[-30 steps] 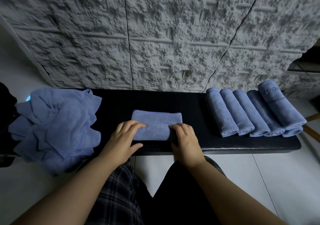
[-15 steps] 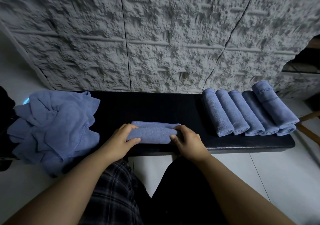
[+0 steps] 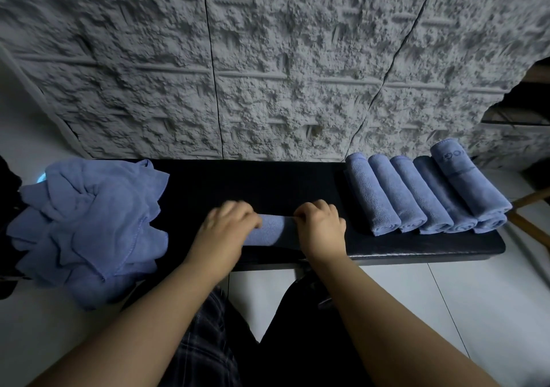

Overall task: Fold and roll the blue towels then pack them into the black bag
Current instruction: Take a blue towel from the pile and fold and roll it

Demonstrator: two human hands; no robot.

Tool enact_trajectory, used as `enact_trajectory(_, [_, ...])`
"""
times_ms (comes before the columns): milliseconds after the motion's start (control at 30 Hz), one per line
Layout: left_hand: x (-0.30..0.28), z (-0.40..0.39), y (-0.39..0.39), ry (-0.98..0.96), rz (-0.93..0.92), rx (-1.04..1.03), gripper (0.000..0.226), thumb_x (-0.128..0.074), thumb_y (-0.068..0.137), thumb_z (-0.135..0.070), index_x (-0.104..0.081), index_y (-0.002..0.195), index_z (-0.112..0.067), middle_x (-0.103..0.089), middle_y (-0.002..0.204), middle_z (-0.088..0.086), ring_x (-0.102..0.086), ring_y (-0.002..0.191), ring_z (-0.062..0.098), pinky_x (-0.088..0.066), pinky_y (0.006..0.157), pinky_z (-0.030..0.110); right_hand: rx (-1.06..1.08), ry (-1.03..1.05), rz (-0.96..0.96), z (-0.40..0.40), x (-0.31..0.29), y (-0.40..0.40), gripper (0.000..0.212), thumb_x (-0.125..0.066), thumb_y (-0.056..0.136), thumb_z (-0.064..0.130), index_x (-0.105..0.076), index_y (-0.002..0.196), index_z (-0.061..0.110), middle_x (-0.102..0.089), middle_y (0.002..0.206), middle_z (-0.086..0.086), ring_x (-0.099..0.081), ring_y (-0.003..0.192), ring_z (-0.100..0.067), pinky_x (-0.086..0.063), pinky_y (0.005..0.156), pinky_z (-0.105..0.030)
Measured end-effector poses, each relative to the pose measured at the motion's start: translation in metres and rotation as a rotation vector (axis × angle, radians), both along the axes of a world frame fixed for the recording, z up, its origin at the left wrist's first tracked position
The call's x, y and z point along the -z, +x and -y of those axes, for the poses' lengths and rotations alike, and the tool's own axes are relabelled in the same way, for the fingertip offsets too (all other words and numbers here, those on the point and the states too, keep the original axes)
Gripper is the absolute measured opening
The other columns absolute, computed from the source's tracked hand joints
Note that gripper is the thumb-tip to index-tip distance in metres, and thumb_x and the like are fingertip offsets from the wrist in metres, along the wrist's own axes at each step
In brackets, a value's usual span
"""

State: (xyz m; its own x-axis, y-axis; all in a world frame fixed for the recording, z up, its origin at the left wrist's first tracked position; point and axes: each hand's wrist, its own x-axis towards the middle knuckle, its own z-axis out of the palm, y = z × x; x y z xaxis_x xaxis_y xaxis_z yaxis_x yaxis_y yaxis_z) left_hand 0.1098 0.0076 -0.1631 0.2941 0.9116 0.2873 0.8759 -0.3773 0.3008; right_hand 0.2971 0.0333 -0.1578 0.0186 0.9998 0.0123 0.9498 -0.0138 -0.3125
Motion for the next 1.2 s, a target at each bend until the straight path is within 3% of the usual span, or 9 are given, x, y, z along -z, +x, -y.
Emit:
enact_trajectory(167, [0.011, 0.013, 0.009, -0.046, -0.03, 0.037, 0.045, -0.054, 0.073, -0.012, -0.063, 0.118, -0.016, -0.061, 0.118, -0.003, -0.046, 0.111, 0.014, -0.042, 0.094, 0.025, -0.094, 0.177, 0.012, -0.007, 0.008, -0.007, 0.013, -0.064, 0.076, 0.001, -0.069, 0.083, 0.011, -0.06, 0.082, -0.011, -0.056, 0.078, -0.034, -0.038, 0.058, -0.034])
enact_trajectory(267, [0.012, 0.01, 0.006, -0.075, -0.114, 0.033, 0.047, -0.047, 0.077, -0.022, -0.062, 0.12, -0.015, -0.061, 0.123, -0.001, -0.049, 0.118, 0.018, -0.043, 0.096, 0.031, -0.177, 0.286, 0.027, -0.005, 0.008, -0.013, 0.012, -0.058, 0.072, 0.006, -0.066, 0.077, 0.012, -0.059, 0.075, -0.007, -0.056, 0.068, -0.029, -0.046, 0.052, -0.034])
enact_trajectory(400, [0.016, 0.009, 0.012, -0.171, -0.189, 0.019, 0.053, -0.066, 0.07, -0.018, -0.06, 0.123, -0.014, -0.056, 0.133, 0.0, -0.049, 0.126, 0.021, -0.031, 0.107, 0.038, -0.307, 0.228, 0.003, 0.019, 0.029, -0.03, 0.039, -0.038, 0.092, 0.028, -0.066, 0.112, 0.009, -0.066, 0.113, -0.008, -0.062, 0.108, -0.028, -0.045, 0.094, -0.036])
enact_trajectory(567, [0.01, -0.005, 0.005, -0.333, -0.03, 0.014, 0.054, -0.039, 0.096, -0.02, -0.022, 0.147, -0.025, -0.015, 0.154, -0.013, -0.009, 0.143, 0.006, -0.002, 0.113, 0.021, -0.356, 0.061, 0.212, 0.026, 0.04, -0.027, 0.061, -0.015, 0.101, 0.043, -0.041, 0.14, 0.004, -0.041, 0.147, -0.01, -0.032, 0.139, -0.024, -0.016, 0.112, -0.039])
enact_trajectory(700, [0.001, -0.023, -0.001, -0.486, -0.078, 0.004, 0.057, -0.038, 0.097, -0.032, -0.013, 0.149, -0.031, -0.009, 0.156, -0.014, -0.004, 0.143, 0.007, -0.008, 0.115, 0.027, -0.43, -0.114, 0.091, 0.014, 0.022, -0.023, 0.087, 0.014, 0.081, 0.06, -0.004, 0.15, 0.01, 0.0, 0.159, -0.002, 0.019, 0.138, -0.011, 0.019, 0.111, -0.026])
enact_trajectory(767, [-0.004, -0.029, -0.001, -0.561, -0.066, -0.003, 0.058, -0.04, 0.096, -0.035, -0.015, 0.148, -0.034, -0.014, 0.155, -0.012, -0.009, 0.142, 0.011, -0.017, 0.113, 0.03, -0.42, -0.19, 0.085, 0.009, 0.016, -0.023, 0.086, 0.009, 0.081, 0.063, 0.005, 0.15, 0.012, 0.011, 0.159, 0.0, 0.028, 0.134, -0.007, 0.021, 0.107, -0.024])
enact_trajectory(867, [-0.008, -0.028, 0.001, -0.593, -0.04, -0.025, 0.058, -0.043, 0.095, -0.036, -0.019, 0.148, -0.033, -0.025, 0.15, -0.009, -0.023, 0.133, 0.016, -0.028, 0.105, 0.028, -0.32, -0.251, 0.082, 0.008, 0.015, -0.025, 0.064, -0.012, 0.101, 0.046, 0.007, 0.15, 0.01, 0.014, 0.158, -0.002, 0.022, 0.142, -0.012, 0.017, 0.11, -0.027])
enact_trajectory(967, [-0.007, -0.013, 0.005, -0.599, -0.021, -0.029, 0.057, -0.042, 0.097, -0.032, -0.018, 0.148, -0.03, -0.029, 0.146, -0.008, -0.027, 0.127, 0.017, -0.031, 0.103, 0.03, -0.172, -0.264, 0.108, 0.01, 0.014, -0.016, 0.07, -0.005, 0.097, 0.053, 0.007, 0.15, 0.009, 0.013, 0.158, -0.004, 0.017, 0.144, -0.016, 0.014, 0.113, -0.031])
enact_trajectory(1200, [-0.01, -0.003, 0.006, -0.68, -0.142, -0.036, 0.073, -0.048, 0.092, -0.024, -0.003, 0.15, -0.03, -0.025, 0.146, -0.002, -0.027, 0.127, 0.021, -0.032, 0.105, 0.03, 0.1, -0.205, -0.033, 0.026, -0.006, 0.013, 0.064, -0.037, 0.099, 0.038, -0.016, 0.147, 0.002, -0.021, 0.154, -0.013, -0.016, 0.142, -0.027, -0.013, 0.114, -0.032])
